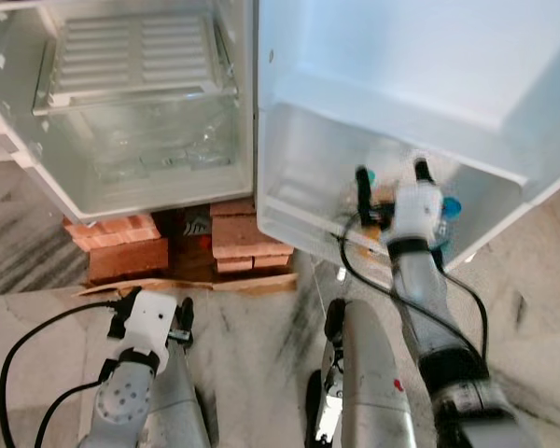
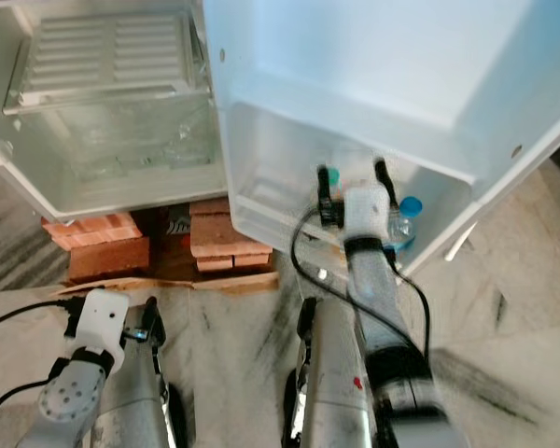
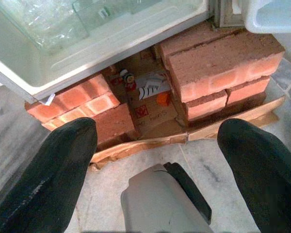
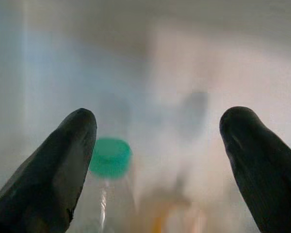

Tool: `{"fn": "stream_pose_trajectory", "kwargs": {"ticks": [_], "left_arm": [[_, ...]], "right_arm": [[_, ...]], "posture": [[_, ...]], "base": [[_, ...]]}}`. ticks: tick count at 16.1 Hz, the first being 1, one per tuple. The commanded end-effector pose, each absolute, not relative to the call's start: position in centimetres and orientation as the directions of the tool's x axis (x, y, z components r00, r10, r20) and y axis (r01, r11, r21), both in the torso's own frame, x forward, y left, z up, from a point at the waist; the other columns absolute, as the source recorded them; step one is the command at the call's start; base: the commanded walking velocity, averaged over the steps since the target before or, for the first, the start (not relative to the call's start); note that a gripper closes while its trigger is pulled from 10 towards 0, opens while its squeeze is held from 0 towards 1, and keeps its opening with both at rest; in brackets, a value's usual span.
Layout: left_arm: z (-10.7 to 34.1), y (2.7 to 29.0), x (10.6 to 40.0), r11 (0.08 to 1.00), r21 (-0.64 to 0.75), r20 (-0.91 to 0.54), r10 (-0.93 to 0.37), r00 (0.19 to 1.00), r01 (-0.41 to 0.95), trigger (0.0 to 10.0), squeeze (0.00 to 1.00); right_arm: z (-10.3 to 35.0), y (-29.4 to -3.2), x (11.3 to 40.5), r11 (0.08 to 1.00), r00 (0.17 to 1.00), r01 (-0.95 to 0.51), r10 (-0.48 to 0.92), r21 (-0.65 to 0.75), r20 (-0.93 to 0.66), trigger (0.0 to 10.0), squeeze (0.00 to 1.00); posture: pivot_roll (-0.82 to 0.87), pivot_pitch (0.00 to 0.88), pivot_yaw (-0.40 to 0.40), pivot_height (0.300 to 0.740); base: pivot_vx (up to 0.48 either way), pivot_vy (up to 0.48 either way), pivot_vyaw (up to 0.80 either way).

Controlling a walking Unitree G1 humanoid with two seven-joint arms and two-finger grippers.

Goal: Restocking fridge

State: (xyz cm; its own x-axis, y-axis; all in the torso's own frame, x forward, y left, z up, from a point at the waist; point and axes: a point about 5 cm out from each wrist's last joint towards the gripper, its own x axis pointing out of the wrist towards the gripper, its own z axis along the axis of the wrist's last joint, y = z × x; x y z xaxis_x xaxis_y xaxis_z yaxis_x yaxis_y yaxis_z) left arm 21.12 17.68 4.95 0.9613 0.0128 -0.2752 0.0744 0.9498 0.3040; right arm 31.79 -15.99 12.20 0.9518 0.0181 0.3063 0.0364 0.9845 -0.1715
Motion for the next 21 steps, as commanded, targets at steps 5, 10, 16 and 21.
{"fn": "stream_pose_trajectory", "kwargs": {"ticks": [5,10,16,21], "left_arm": [[5.5,17.5,22.0,0.953,0.297,-0.235,0.016,0.972,0.057,10.0,0.00],[6.5,17.2,22.3,0.963,0.267,-0.161,0.006,0.987,0.038,10.0,0.00],[8.7,15.8,22.0,0.977,0.211,-0.014,-0.041,0.999,0.043,10.0,0.00],[8.1,16.0,21.8,0.980,0.192,-0.026,-0.041,0.999,0.045,10.0,0.00]], "right_arm": [[10.5,-16.6,28.0,0.998,0.973,0.001,0.015,-0.068,0.230,10.0,0.00],[10.5,-15.7,26.3,1.000,0.983,-0.012,0.014,-0.015,0.182,10.0,0.00],[10.3,-16.6,24.9,1.000,0.993,-0.018,0.018,0.004,0.120,10.0,0.00],[9.2,-16.8,23.9,0.999,0.998,0.002,-0.004,0.044,0.059,10.0,0.00]], "posture": [[0.17,0.135,-0.055,0.495],[0.14,0.132,-0.061,0.555],[0.15,0.109,-0.071,0.620],[0.14,0.054,-0.059,0.675]], "base": [[0.000,0.000,0.00],[0.000,0.000,0.00],[0.000,0.000,0.00],[0.000,0.000,0.00]]}}
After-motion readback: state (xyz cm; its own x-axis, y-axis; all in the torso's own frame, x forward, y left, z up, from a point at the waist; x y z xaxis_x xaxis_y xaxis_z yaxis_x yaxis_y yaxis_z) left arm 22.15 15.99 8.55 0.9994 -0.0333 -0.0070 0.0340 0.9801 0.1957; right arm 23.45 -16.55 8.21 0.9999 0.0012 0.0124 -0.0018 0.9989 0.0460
